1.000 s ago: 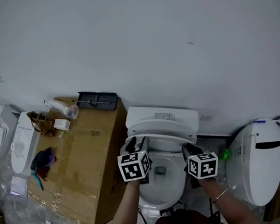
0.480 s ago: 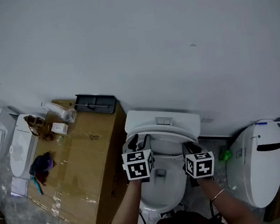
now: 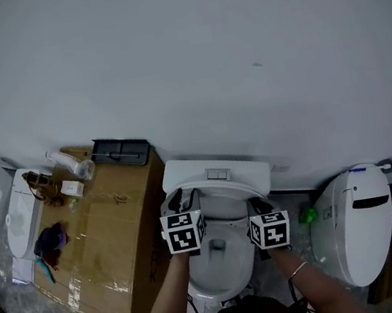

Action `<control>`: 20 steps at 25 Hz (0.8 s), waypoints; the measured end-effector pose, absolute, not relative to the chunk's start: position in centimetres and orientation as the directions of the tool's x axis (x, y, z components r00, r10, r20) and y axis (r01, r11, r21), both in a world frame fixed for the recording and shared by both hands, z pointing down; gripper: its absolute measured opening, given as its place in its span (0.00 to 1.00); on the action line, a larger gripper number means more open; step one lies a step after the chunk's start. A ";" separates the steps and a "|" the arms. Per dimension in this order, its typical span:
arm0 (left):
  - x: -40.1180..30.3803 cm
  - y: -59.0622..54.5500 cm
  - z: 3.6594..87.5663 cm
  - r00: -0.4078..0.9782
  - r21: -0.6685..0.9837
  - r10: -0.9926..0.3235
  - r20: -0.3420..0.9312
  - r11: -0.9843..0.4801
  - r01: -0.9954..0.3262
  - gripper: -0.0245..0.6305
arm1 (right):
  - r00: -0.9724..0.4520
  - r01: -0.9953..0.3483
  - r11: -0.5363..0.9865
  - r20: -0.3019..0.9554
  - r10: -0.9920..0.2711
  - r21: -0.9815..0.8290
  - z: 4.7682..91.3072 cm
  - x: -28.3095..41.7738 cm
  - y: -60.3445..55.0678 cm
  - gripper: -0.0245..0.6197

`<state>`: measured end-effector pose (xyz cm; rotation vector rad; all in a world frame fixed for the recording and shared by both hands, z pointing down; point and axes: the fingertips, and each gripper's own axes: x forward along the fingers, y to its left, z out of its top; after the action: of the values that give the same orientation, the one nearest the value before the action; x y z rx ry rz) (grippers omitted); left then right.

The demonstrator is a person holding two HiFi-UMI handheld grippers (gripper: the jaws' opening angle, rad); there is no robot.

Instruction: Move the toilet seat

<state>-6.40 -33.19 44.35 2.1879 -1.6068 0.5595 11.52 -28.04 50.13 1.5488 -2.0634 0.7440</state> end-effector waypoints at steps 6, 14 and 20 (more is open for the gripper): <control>-6.1 -33.2 44.3 0.280 0.055 -0.806 0.522 -0.296 -0.954 0.29 | -0.264 -0.963 0.231 0.648 -0.714 -0.138 50.0 11.9 -28.1 0.12; -6.9 -30.5 43.4 0.278 0.061 -0.821 0.498 -0.287 -0.956 0.17 | -0.326 -0.945 0.281 0.590 -0.739 -0.170 47.4 11.4 -26.9 0.12; -7.4 -27.0 43.2 0.275 0.081 -0.827 0.490 -0.271 -0.959 0.12 | -0.378 -0.926 0.317 0.550 -0.744 -0.207 45.5 10.1 -24.6 0.10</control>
<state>-7.44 -27.03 43.15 2.1904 -1.6208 0.5042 10.06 -24.60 45.51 1.4908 -2.2354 0.7094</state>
